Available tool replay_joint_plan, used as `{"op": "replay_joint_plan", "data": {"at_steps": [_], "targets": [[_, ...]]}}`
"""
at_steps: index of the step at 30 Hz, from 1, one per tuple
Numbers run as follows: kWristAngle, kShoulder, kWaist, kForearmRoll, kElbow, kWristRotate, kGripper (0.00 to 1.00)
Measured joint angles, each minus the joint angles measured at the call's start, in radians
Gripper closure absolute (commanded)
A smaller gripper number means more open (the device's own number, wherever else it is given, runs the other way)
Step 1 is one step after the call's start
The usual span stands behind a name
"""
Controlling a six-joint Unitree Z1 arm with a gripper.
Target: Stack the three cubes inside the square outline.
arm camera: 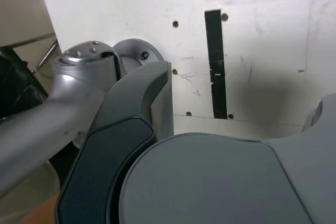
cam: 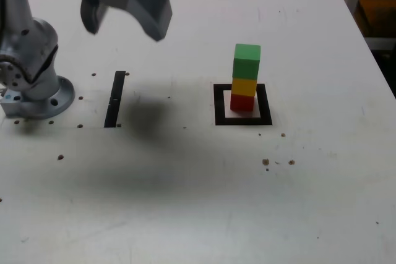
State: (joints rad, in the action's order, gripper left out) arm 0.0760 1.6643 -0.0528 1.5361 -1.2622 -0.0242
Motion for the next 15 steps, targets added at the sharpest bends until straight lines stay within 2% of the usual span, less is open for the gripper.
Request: {"op": "replay_joint_plan", "data": {"at_steps": [8,15], "targets": [[0.060,0.017,-0.062,-0.278,0.265,-0.002,0.00],[0.110,0.022,-0.140,-0.347,0.368,-0.052,0.01]]}}
